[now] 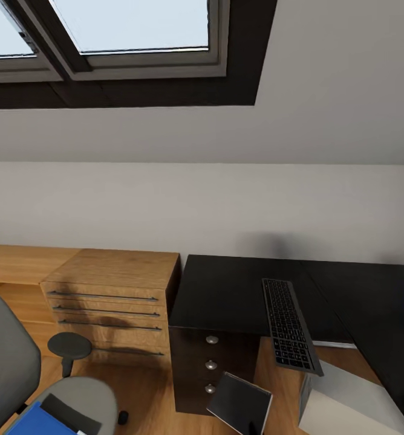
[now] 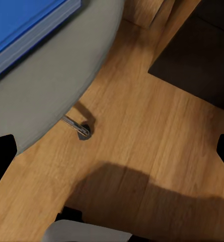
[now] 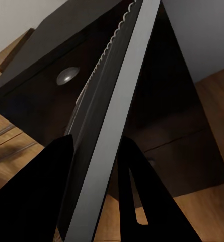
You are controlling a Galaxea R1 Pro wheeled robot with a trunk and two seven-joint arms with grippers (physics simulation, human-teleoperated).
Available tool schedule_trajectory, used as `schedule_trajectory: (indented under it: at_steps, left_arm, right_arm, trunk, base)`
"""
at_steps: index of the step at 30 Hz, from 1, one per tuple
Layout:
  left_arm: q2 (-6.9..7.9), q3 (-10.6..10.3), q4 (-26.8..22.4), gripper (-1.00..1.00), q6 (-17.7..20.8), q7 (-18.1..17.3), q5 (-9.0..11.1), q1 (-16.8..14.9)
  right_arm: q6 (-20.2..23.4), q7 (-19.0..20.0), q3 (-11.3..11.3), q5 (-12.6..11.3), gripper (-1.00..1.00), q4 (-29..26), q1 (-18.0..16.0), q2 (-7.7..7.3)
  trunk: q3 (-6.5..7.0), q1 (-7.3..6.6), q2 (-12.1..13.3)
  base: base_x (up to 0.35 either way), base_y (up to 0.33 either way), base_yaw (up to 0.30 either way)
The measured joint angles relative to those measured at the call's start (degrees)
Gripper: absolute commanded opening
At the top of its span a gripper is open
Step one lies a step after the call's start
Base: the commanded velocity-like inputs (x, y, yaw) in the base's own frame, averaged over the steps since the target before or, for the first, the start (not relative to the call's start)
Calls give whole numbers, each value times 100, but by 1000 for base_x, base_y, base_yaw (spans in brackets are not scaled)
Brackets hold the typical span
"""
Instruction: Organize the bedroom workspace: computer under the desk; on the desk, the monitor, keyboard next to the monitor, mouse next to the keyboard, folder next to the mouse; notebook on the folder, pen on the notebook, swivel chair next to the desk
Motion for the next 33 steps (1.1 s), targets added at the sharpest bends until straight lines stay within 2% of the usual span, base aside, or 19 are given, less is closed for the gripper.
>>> schedule_trajectory:
  at_steps: [6, 29, 33]
  left_arm:
    - [5, -86, 0, 100, -2, 1, 4, -1]
    - [-11, -66, -214, 100, -60, -7, 3, 6]
    - [-64, -66, -333, 100, -61, 2, 0, 8]
  right_arm:
    - [3, -3, 32, 4, -100, 0, 0, -2]
    - [-18, 5, 74, 17, -100, -35, 0, -18]
    - [-21, 12, 184, 33, -100, -40, 0, -7]
  trunk:
    - [0, 0, 0]
    - [0, 0, 0]
    - [0, 0, 0]
  base:
    - [0, 0, 0]
    - [0, 0, 0]
    - [0, 0, 0]
